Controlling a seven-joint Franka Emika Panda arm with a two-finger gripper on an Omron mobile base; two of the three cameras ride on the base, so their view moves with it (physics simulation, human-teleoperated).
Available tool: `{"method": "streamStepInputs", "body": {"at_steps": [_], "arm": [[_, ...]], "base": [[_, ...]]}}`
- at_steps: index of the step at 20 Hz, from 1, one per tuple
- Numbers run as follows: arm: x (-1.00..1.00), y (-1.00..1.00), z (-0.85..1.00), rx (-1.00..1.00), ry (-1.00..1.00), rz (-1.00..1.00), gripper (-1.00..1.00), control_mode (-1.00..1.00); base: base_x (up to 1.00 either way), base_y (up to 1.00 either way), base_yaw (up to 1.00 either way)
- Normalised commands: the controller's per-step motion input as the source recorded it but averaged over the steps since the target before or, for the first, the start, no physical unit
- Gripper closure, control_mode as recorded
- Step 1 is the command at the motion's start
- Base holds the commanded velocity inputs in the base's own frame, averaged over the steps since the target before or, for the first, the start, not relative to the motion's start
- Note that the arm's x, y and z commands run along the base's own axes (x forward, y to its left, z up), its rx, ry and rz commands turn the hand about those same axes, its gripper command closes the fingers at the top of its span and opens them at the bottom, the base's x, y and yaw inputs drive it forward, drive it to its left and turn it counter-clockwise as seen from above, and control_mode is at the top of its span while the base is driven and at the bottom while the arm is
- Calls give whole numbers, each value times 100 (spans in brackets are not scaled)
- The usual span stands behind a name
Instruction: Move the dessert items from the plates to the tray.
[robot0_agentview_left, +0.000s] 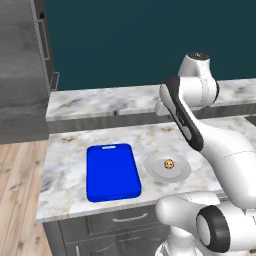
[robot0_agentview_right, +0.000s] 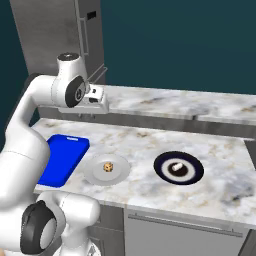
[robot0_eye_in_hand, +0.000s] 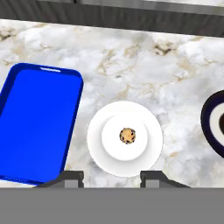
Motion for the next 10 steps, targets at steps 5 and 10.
{"method": "streamStepInputs", "body": {"at_steps": [5, 10], "arm": [[0, -5, 0, 0, 4, -1, -100, -100], [9, -38, 0, 0, 14, -8, -100, -100]], "base": [[0, 0, 0], [0, 0, 0]]}}
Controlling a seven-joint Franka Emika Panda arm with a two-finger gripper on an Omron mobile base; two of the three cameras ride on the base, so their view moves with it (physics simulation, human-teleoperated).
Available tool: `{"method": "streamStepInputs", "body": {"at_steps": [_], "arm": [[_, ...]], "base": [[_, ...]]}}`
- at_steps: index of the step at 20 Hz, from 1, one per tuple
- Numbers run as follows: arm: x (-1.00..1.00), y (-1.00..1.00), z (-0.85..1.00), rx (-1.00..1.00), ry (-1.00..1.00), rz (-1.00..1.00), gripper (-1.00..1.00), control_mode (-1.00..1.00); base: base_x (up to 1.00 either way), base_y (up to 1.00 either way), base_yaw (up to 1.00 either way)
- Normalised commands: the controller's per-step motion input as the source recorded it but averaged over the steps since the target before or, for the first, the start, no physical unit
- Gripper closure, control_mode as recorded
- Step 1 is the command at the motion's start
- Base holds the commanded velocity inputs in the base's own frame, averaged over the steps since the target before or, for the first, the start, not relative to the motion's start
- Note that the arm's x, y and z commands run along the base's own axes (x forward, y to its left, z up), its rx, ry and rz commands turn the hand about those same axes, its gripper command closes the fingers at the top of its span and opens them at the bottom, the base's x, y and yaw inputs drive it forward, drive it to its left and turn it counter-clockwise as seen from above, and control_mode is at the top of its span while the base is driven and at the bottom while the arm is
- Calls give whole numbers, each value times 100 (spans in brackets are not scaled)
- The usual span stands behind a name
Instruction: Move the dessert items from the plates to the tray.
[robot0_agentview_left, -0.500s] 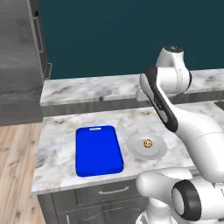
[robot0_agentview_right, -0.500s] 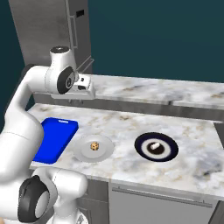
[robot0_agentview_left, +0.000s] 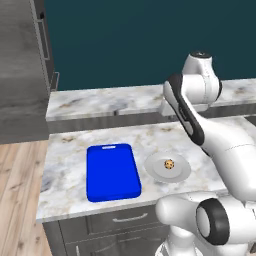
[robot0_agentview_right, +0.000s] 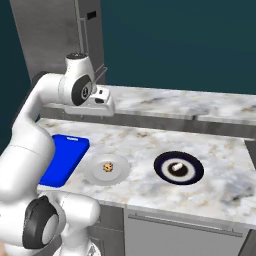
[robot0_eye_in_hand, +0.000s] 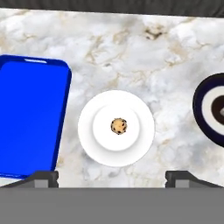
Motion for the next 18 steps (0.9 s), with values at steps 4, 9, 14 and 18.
{"method": "streamStepInputs", "body": {"at_steps": [4, 9, 14, 18], "arm": [[20, -45, 0, 0, 22, -13, -100, -100], [21, -60, 0, 0, 20, -7, -100, -100], [13, -56, -3, 0, 15, -8, -100, -100], [12, -51, -9, 0, 12, -10, -100, -100]], "base": [[0, 0, 0], [0, 0, 0], [0, 0, 0], [0, 0, 0]]}}
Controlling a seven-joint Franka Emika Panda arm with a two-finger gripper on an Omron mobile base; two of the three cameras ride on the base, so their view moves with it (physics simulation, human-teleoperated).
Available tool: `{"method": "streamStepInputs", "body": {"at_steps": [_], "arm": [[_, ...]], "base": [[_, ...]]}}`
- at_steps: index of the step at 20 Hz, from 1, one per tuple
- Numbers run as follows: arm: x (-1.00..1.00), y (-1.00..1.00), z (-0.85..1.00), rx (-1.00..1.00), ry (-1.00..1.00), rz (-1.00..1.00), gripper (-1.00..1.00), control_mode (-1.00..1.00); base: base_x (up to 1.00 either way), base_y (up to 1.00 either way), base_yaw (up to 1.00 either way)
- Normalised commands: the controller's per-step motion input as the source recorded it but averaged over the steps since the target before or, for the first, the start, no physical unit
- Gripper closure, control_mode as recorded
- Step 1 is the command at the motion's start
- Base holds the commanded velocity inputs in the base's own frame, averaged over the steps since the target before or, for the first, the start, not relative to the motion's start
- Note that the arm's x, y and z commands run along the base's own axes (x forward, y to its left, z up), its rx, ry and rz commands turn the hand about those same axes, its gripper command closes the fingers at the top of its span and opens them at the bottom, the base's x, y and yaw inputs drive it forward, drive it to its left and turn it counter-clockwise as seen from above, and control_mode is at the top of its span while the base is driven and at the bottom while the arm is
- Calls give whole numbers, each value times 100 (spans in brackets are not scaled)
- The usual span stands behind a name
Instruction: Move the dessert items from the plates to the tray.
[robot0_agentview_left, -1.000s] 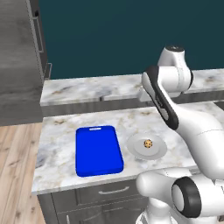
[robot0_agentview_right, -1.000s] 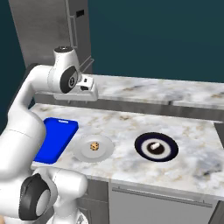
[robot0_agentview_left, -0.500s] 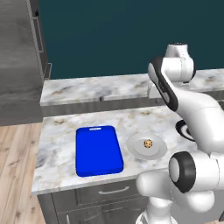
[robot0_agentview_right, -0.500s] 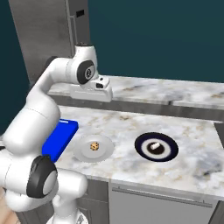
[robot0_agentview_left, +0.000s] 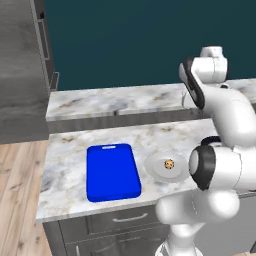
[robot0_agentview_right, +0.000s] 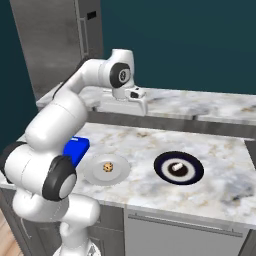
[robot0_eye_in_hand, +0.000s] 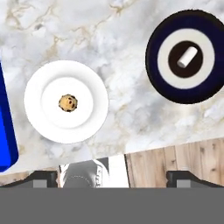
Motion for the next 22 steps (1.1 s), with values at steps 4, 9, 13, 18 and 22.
{"method": "streamStepInputs", "body": {"at_steps": [4, 9, 13, 18, 22], "arm": [[13, -38, -24, 0, 7, -15, -100, -100], [2, -34, -35, 1, 4, -18, -100, -100], [0, -55, -27, 1, 3, -15, -100, -100], [1, -56, -15, 1, 1, -16, -100, -100], [13, -39, -6, 0, 0, -14, -100, -100]], "base": [[0, 0, 0], [0, 0, 0], [0, 0, 0], [0, 0, 0], [0, 0, 0]]}}
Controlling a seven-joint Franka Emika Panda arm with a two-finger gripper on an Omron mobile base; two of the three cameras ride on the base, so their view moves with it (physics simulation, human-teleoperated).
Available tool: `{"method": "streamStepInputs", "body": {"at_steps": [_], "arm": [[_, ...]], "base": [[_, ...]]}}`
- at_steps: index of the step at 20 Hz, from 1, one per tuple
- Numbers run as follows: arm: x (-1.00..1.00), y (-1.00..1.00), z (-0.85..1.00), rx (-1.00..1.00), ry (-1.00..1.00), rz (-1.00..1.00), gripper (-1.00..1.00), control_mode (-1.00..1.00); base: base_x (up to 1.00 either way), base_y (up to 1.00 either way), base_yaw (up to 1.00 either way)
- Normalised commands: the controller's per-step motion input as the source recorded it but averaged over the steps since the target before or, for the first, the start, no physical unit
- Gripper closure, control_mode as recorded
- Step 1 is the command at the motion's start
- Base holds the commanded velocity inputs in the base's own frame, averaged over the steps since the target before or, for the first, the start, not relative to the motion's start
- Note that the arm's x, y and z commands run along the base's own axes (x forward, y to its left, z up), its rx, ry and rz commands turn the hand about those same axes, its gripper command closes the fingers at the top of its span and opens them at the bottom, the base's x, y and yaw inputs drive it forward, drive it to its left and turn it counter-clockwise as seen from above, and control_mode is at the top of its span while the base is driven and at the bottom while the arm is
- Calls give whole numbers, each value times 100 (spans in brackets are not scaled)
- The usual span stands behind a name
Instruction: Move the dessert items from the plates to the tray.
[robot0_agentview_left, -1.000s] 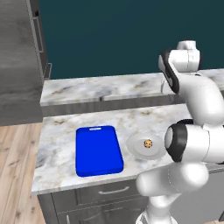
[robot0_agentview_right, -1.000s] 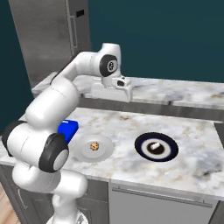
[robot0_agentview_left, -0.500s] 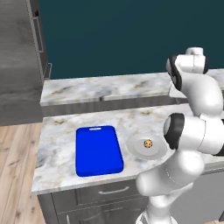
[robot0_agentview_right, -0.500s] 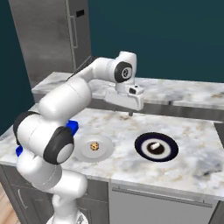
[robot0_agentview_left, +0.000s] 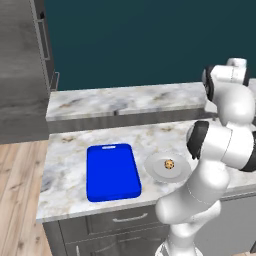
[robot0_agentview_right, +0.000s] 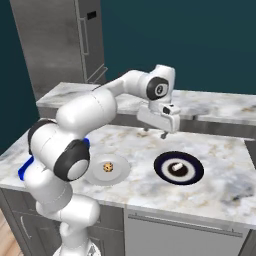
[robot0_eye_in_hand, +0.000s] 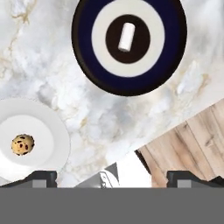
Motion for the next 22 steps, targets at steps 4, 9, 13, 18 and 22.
{"method": "streamStepInputs", "body": {"at_steps": [4, 9, 13, 18, 22], "arm": [[13, -44, -15, 0, -1, -4, -100, -100], [26, -26, -38, 0, -14, -8, -100, -100], [39, -20, -48, -1, -12, -10, -100, -100], [36, -18, -43, -5, -6, -8, -100, -100], [16, -19, -36, -9, -4, -10, -100, -100]], "base": [[0, 0, 0], [0, 0, 0], [0, 0, 0], [0, 0, 0], [0, 0, 0]]}}
